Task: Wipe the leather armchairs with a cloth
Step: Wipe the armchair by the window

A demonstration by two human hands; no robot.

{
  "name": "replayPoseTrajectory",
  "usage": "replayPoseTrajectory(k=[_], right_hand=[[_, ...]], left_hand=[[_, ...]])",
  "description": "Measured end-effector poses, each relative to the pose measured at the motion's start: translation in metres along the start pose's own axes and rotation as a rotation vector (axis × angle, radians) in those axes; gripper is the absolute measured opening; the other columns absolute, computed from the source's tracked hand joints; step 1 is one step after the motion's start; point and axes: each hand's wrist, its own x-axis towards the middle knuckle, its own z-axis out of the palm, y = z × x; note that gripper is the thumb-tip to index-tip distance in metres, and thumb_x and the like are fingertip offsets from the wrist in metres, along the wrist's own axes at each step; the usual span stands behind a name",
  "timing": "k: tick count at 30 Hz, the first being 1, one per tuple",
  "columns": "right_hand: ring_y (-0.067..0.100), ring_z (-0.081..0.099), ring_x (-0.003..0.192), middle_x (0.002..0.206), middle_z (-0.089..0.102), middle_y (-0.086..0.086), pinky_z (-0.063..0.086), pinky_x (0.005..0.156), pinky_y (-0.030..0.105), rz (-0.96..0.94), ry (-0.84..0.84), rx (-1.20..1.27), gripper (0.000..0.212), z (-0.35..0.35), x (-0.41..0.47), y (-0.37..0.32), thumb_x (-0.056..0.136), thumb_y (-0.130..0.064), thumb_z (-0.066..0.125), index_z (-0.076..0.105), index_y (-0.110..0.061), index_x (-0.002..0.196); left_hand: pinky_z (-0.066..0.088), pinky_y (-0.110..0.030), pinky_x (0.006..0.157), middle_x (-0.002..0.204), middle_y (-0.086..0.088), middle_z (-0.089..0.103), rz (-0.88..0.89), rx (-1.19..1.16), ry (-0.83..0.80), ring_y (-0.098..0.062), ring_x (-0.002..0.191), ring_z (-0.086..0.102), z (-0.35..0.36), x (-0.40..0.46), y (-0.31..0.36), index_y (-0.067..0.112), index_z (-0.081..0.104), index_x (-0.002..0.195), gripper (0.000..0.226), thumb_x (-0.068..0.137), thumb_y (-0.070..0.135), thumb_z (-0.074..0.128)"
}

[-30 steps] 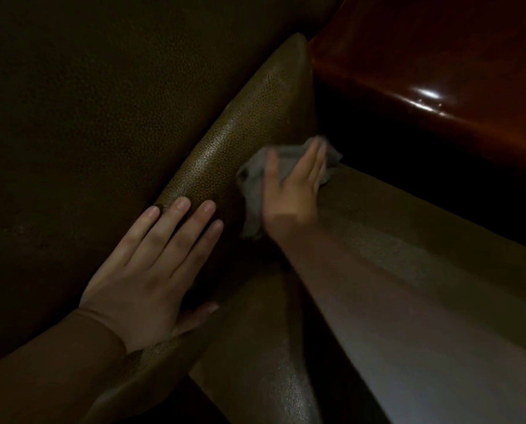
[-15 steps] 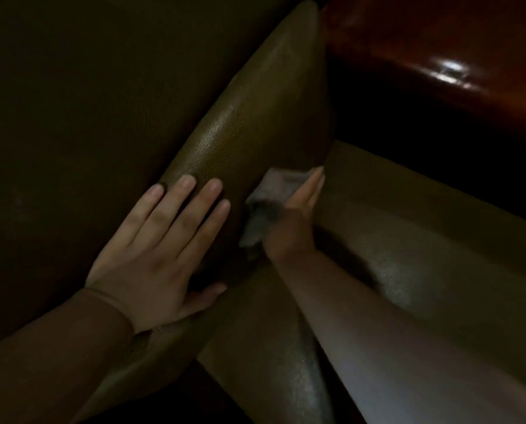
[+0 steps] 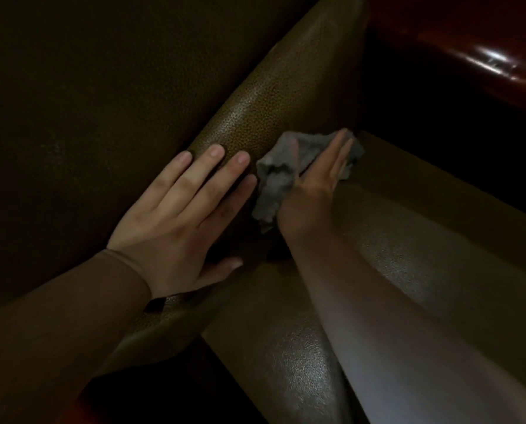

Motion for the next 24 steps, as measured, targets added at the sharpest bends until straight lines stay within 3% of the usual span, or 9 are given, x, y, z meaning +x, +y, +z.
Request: replayPoseTrajectory(k=[1,4,7,11,14,17,22,24], right_hand=[[0.011,-0.016,0.158,0.171,-0.020,-0.014,0.000,0.129,0.041,-0.042,-0.036,0.027,0.110,-0.001,-0.012,0.002,0.086,-0.083,0.048,-0.012,-0.035,0.164],[0.004,-0.021,0.156,0.169,-0.023,-0.019,0.003,0.130,0.048,-0.102,-0.163,0.081,0.096,-0.005,-0.039,0.022,0.090,-0.072,0.044,-0.008,-0.040,0.164],[0.005,-0.024,0.155,0.169,-0.023,-0.019,0.000,0.128,0.050,-0.097,-0.150,0.073,0.092,0.005,-0.035,0.025,0.091,-0.085,0.031,-0.009,-0.043,0.162],[0.023,-0.018,0.159,0.173,-0.017,0.000,0.000,0.127,0.052,-0.291,0.007,-0.164,0.098,0.016,-0.027,0.038,0.095,-0.079,0.031,-0.007,-0.024,0.166],[0.024,-0.008,0.160,0.174,-0.010,0.003,0.006,0.128,0.056,-0.204,0.080,-0.098,0.092,0.011,-0.008,0.058,0.097,-0.068,0.036,0.000,-0.021,0.167],[0.009,-0.007,0.158,0.174,-0.010,0.002,0.007,0.128,0.035,-0.035,0.128,0.087,0.092,0.025,-0.016,0.050,0.098,-0.077,0.029,0.000,-0.025,0.167],[0.026,-0.012,0.160,0.172,-0.012,0.018,-0.005,0.129,0.037,-0.172,-0.015,-0.089,0.091,0.049,-0.115,0.061,0.103,-0.068,0.019,0.003,-0.002,0.164],[0.034,-0.008,0.160,0.170,-0.008,0.026,-0.002,0.130,0.043,-0.178,0.011,-0.128,0.091,0.044,-0.098,0.069,0.104,-0.064,0.018,0.007,0.005,0.161]], left_hand=[[0.010,-0.053,0.131,0.175,-0.017,0.017,0.000,-0.008,0.005,-0.039,0.161,0.016,-0.001,0.000,0.000,0.008,0.023,0.167,0.094,0.099,0.070,0.042],[0.010,-0.053,0.131,0.175,-0.016,0.017,0.005,-0.005,0.003,-0.039,0.161,0.016,-0.002,0.001,0.002,0.010,0.023,0.168,0.093,0.099,0.071,0.041],[0.008,-0.052,0.132,0.175,-0.016,0.015,0.005,0.012,0.003,-0.039,0.162,0.014,-0.001,0.002,0.001,0.009,0.022,0.168,0.096,0.098,0.071,0.041],[0.008,-0.052,0.131,0.175,-0.017,0.014,-0.003,0.035,0.007,-0.039,0.162,0.014,0.000,0.000,0.001,0.005,0.021,0.167,0.095,0.098,0.067,0.042],[0.006,-0.052,0.131,0.176,-0.017,0.013,-0.003,0.055,-0.011,-0.040,0.162,0.013,0.000,0.000,0.002,0.005,0.019,0.168,0.097,0.096,0.066,0.043],[0.006,-0.052,0.132,0.176,-0.016,0.013,-0.019,0.053,-0.010,-0.039,0.162,0.012,0.001,0.001,0.002,0.006,0.019,0.168,0.096,0.096,0.065,0.043],[0.009,-0.052,0.132,0.174,-0.017,0.018,-0.019,0.041,0.008,-0.039,0.161,0.016,-0.002,0.000,0.004,0.005,0.024,0.167,0.090,0.099,0.063,0.039],[0.009,-0.053,0.132,0.174,-0.018,0.018,-0.003,0.055,-0.002,-0.040,0.161,0.016,-0.002,-0.003,0.004,0.006,0.024,0.167,0.090,0.099,0.063,0.039]])
